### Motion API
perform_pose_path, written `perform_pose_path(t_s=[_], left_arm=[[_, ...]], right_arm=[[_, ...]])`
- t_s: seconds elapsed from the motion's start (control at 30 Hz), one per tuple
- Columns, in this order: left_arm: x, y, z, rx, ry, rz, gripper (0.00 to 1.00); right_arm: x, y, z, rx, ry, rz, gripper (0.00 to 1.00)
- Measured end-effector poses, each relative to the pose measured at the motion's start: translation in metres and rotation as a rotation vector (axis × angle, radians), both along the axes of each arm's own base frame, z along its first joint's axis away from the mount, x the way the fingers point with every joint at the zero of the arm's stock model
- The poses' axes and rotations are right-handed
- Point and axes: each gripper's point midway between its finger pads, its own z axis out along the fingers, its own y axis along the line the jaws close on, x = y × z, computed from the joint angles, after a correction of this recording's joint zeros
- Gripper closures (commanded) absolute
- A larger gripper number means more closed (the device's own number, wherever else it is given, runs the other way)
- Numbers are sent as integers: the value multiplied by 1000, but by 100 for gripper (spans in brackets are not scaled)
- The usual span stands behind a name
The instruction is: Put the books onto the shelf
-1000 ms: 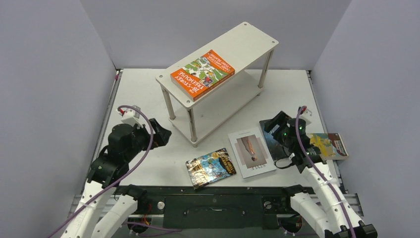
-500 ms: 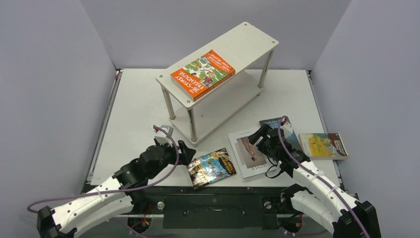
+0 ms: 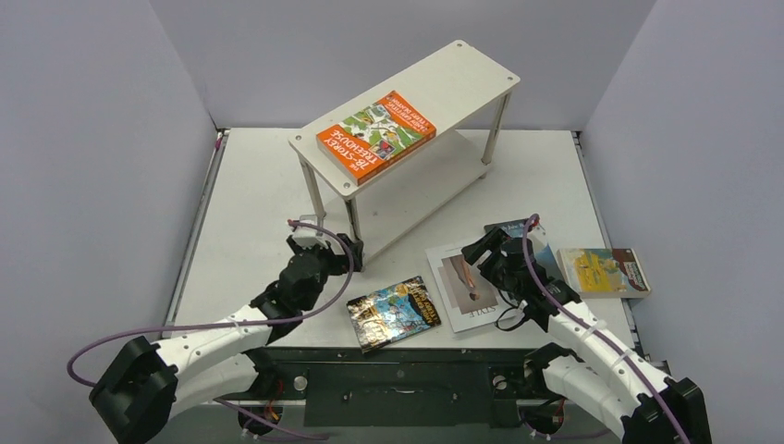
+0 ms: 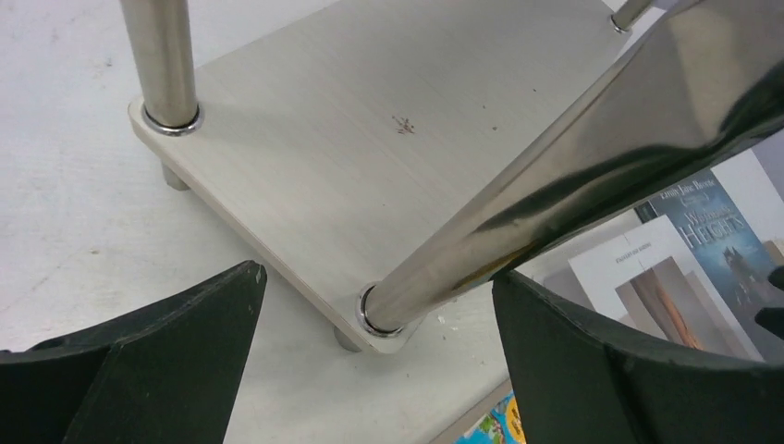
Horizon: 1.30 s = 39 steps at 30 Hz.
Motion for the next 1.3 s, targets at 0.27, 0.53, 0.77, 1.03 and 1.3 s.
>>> perform_pose_path(t_s=[0.27, 0.53, 0.77, 1.03, 1.3], left_arm=[[37, 32, 6, -63, 30, 68, 6], [64, 50, 26, -102, 38, 96, 7], [35, 60, 64, -159, 23, 86, 7], [-56, 26, 71, -234, 120, -111, 16], [-153, -72, -1, -50, 399, -488, 0]], right_arm=[[-1, -2, 11, 14, -36, -9, 32], [-1, -2, 11, 27, -32, -17, 32], [-4, -5, 13, 20, -35, -26, 32], [-23, -36, -5, -154, 50, -51, 29], [-16, -85, -31, -284, 166, -135, 27]])
